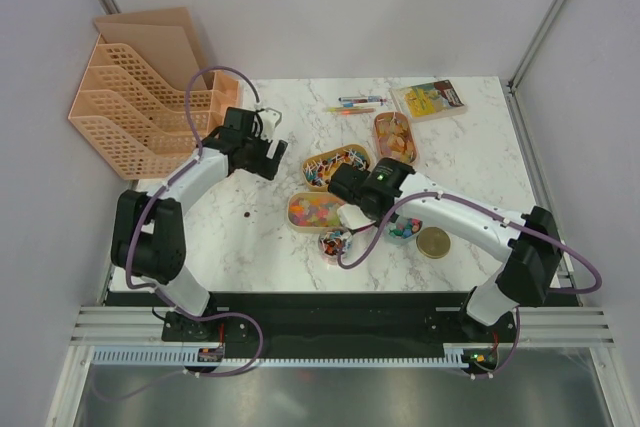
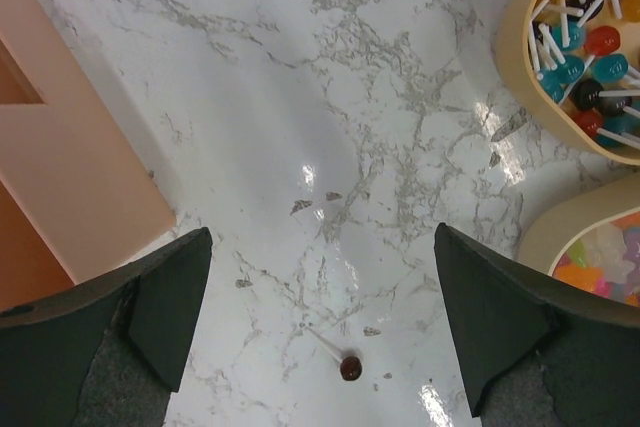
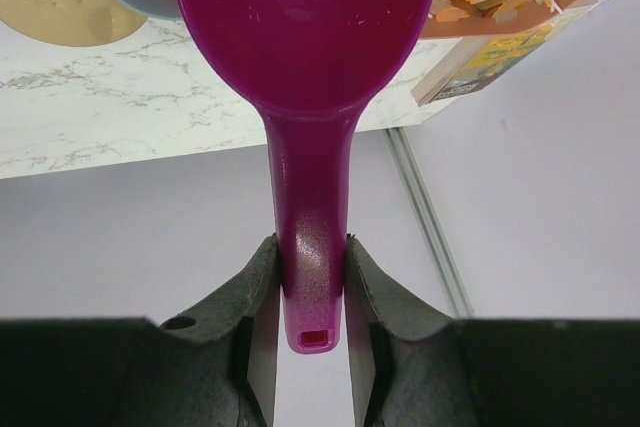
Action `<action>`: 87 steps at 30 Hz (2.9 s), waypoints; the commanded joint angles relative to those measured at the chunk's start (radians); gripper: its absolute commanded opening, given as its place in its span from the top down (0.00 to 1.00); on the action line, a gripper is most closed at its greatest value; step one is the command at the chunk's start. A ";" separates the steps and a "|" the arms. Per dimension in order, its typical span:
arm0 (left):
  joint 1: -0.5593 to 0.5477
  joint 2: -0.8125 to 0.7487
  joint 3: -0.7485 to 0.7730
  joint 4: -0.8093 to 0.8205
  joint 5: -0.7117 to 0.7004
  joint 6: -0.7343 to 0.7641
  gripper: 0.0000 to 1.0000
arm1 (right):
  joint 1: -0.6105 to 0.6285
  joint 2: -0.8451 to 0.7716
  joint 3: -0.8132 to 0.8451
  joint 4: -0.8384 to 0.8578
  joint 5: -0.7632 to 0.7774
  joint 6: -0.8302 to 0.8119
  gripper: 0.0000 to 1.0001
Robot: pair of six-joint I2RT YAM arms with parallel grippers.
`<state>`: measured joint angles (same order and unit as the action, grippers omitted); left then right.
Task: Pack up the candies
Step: Place the fake candies in the packing bottle, then place the spatula at the center of the board.
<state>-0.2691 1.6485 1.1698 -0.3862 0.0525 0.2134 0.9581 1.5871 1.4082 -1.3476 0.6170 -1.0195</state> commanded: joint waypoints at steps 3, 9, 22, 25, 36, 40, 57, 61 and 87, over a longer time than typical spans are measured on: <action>-0.002 -0.042 -0.055 0.007 0.026 -0.039 0.03 | -0.059 0.057 0.086 -0.019 0.024 0.025 1.00; -0.004 -0.049 -0.101 -0.014 0.093 -0.049 0.22 | -0.079 0.168 0.143 0.027 0.036 0.015 1.00; -0.019 -0.065 -0.182 -0.083 0.214 -0.029 0.98 | -0.078 0.422 0.331 0.018 0.127 0.056 1.00; -0.036 -0.069 -0.199 -0.088 0.236 -0.025 0.98 | -0.078 0.476 0.374 -0.008 0.156 0.091 1.00; -0.091 -0.081 -0.240 -0.094 0.331 -0.072 0.98 | -0.027 0.564 0.411 -0.111 0.210 0.177 1.00; -0.096 -0.128 -0.262 -0.085 0.327 -0.092 0.98 | -0.027 0.531 0.390 -0.113 0.211 0.188 1.00; -0.076 -0.253 -0.124 -0.100 0.133 -0.140 0.98 | -0.580 0.306 0.503 -0.025 -0.362 0.550 1.00; -0.045 -0.185 -0.093 -0.100 0.043 -0.164 0.43 | -0.830 0.326 0.525 -0.010 -0.489 0.599 1.00; 0.030 -0.029 0.040 -0.063 -0.154 -0.036 0.00 | -1.157 0.649 0.511 0.114 -0.678 0.651 0.91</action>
<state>-0.2512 1.6062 1.1511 -0.4770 -0.0834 0.1333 -0.1940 2.2375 1.8961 -1.2633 -0.0387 -0.3698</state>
